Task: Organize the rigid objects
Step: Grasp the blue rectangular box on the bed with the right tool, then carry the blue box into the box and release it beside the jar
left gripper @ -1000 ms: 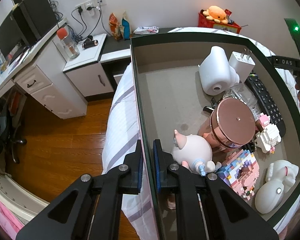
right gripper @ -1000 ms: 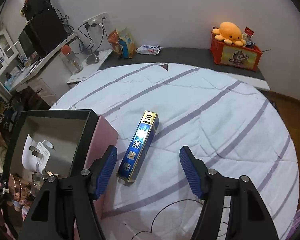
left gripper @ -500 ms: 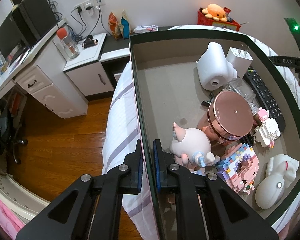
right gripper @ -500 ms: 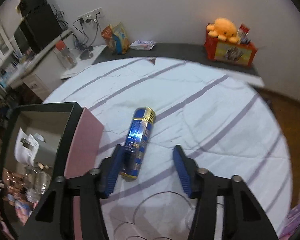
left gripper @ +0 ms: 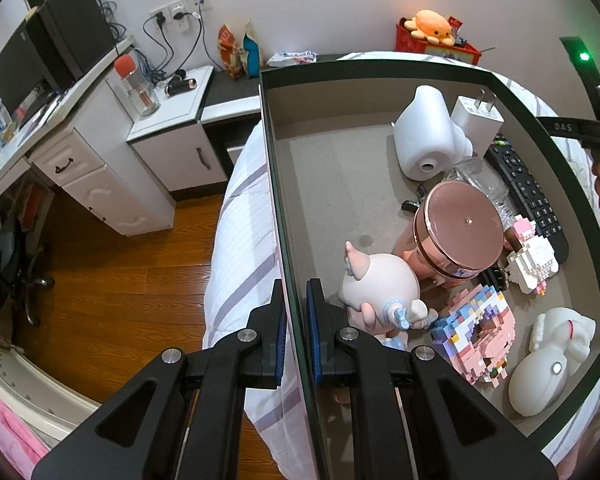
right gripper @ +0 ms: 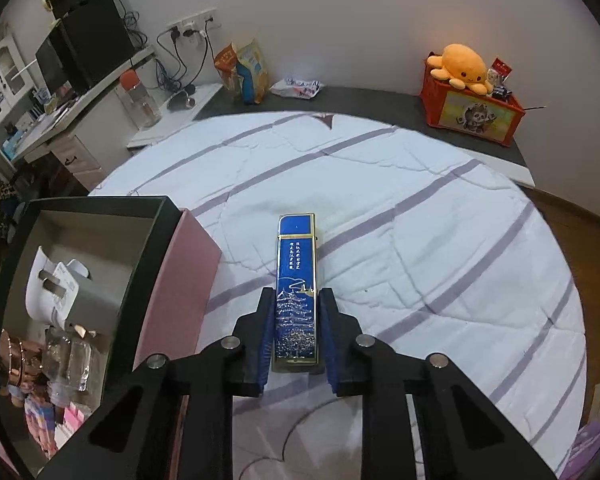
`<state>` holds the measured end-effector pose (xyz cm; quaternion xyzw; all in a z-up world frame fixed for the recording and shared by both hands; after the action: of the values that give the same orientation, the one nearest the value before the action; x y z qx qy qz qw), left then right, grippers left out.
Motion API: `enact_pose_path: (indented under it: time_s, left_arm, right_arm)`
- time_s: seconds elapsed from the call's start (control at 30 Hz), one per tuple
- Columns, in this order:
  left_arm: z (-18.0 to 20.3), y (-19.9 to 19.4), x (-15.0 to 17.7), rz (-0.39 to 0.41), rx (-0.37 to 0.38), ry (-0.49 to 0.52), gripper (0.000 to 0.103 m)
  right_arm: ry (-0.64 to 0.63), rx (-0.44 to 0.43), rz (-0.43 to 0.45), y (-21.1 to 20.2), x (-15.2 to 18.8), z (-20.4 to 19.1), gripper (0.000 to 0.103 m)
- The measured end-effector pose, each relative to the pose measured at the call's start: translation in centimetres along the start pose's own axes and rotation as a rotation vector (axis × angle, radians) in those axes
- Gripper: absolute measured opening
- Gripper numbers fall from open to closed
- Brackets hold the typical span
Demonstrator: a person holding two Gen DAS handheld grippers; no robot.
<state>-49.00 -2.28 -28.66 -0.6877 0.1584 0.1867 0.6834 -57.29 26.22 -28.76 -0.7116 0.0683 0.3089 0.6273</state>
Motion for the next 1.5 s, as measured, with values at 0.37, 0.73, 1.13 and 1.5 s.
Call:
enact_pose_path:
  time_s: [0.37,0.73,1.13,1.5]
  left_arm:
    - [0.0,-0.4,0.3,0.004,0.014,0.003,0.009]
    - [-0.1,-1.3,1.1,0.020,0.023,0.000,0.009]
    - [-0.3,-2.3,2.1,0.037,0.048,-0.026,0.008]
    - [-0.2,-2.9,2.5,0.031,0.026,-0.026,0.008]
  right_arm:
    - [0.019,-0.007,0.123,-5.5,0.9,-1.0,0.021]
    - [-0.067,-0.069,0.241,-10.9,0.2,-6.5,0.021]
    - [-0.218,-0.178,0.154,-8.6,3.2,-15.5,0.021]
    - [-0.264,-0.165,0.091,-7.9,4.6,-17.1,0.022]
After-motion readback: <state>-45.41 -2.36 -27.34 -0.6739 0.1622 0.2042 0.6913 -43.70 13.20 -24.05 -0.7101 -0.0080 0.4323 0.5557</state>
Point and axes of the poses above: each gripper's, at about its wrist camera, not at the fingertips, and y roughly the way its jaws point, z to its right, x to its underside, the point moved 9 cm from there along y, roughly the way its jaws point, and after that the axes turned 12 degrees about -y, right-handed, at the moved point
